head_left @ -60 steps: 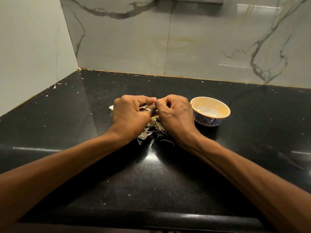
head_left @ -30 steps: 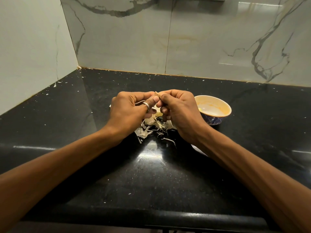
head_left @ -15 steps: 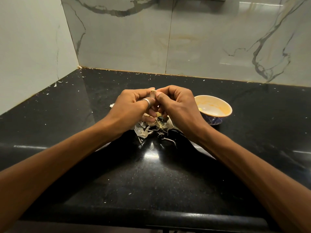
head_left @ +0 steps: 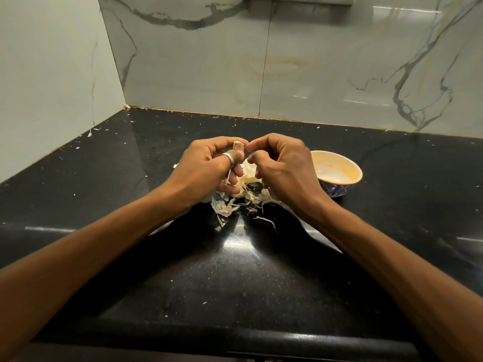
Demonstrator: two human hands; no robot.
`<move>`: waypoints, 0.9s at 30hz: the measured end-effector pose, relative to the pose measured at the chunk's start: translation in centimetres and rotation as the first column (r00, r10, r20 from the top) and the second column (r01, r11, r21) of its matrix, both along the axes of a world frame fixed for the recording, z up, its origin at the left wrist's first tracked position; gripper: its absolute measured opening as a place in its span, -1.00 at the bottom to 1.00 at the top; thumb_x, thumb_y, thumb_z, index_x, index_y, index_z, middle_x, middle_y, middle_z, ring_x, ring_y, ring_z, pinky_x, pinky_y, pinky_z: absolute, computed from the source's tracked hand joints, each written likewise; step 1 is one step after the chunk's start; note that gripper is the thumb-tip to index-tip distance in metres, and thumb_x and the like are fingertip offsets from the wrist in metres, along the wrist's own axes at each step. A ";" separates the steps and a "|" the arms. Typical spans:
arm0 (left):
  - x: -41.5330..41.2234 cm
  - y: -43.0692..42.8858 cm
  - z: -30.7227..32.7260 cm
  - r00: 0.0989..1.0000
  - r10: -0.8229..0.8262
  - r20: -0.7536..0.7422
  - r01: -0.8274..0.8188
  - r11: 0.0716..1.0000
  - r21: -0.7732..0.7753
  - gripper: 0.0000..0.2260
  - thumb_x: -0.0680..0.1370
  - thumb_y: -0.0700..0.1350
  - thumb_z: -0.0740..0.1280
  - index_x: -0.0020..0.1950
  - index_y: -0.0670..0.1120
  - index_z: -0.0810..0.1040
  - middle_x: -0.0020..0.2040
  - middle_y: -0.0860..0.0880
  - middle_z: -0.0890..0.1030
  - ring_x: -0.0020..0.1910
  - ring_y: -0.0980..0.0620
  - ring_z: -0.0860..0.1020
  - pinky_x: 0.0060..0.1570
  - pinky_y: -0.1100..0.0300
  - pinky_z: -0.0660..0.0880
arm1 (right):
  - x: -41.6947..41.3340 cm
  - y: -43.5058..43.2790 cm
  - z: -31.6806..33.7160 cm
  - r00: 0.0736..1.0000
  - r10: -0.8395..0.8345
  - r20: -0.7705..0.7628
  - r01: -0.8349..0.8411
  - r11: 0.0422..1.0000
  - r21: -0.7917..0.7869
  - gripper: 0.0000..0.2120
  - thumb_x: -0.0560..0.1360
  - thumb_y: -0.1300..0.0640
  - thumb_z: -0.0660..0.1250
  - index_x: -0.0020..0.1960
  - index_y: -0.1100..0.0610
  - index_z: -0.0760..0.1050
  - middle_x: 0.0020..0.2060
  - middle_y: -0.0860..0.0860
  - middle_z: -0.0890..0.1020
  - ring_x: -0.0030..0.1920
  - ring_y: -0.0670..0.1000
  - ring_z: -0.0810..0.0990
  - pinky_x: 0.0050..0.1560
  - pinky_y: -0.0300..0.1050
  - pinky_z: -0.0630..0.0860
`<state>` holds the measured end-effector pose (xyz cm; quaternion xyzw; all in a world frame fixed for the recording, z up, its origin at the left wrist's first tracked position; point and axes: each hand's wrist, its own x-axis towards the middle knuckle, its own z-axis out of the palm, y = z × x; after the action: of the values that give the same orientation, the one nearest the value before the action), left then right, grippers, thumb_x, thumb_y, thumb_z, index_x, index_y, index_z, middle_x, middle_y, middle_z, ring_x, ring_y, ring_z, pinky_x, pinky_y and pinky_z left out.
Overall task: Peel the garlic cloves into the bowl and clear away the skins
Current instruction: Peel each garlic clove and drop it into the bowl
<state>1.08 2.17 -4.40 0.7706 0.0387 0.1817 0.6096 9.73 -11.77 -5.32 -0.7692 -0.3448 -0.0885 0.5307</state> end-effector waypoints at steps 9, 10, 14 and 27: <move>0.1 -0.1 -0.2 1.000 -0.004 -0.009 0.004 1.000 0.018 -0.78 0.65 -0.25 0.28 0.26 -0.12 0.61 -0.12 -0.08 0.59 -0.21 0.14 0.57 -0.33 0.15 0.63 | 0.1 -0.5 0.5 0.998 0.012 0.067 -0.015 0.999 0.047 -0.89 0.57 0.26 0.36 0.00 0.15 0.66 -0.22 0.01 0.71 -0.26 0.01 0.71 -0.23 0.11 0.67; 0.1 -0.1 -0.2 1.000 -0.010 -0.007 0.011 1.000 0.030 -0.79 0.65 -0.24 0.29 0.25 -0.12 0.62 -0.12 -0.08 0.60 -0.22 0.14 0.57 -0.34 0.18 0.62 | 0.1 -0.5 0.5 0.997 0.012 0.079 -0.016 0.999 0.048 -0.89 0.56 0.24 0.37 0.01 0.13 0.66 -0.21 -0.01 0.71 -0.24 0.01 0.70 -0.21 0.12 0.66; 0.1 0.0 -0.3 0.999 -0.042 -0.005 0.042 0.997 0.070 -0.83 0.66 -0.20 0.28 0.16 -0.10 0.65 -0.13 -0.09 0.60 -0.26 0.15 0.57 -0.34 0.23 0.60 | -0.1 -0.6 0.7 0.993 0.030 0.114 -0.034 0.999 0.027 -0.91 0.57 0.18 0.40 0.00 0.12 0.68 -0.23 -0.07 0.71 -0.24 -0.05 0.68 -0.19 0.09 0.66; -0.1 0.3 -0.2 0.994 -0.103 -0.026 0.106 0.984 0.142 -0.82 0.65 -0.29 0.25 0.12 -0.29 0.64 -0.27 -0.10 0.54 -0.40 0.12 0.50 -0.36 0.24 0.58 | 0.2 -0.7 0.4 0.979 0.090 0.181 -0.074 0.993 -0.091 -0.88 0.58 0.14 0.40 -0.02 0.13 0.71 -0.25 -0.03 0.72 -0.23 -0.03 0.71 -0.17 0.09 0.66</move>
<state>0.95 2.51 -4.60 0.8148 -0.0093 0.1447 0.5613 9.90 -12.48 -4.94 -0.7642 -0.4274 -0.1229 0.4671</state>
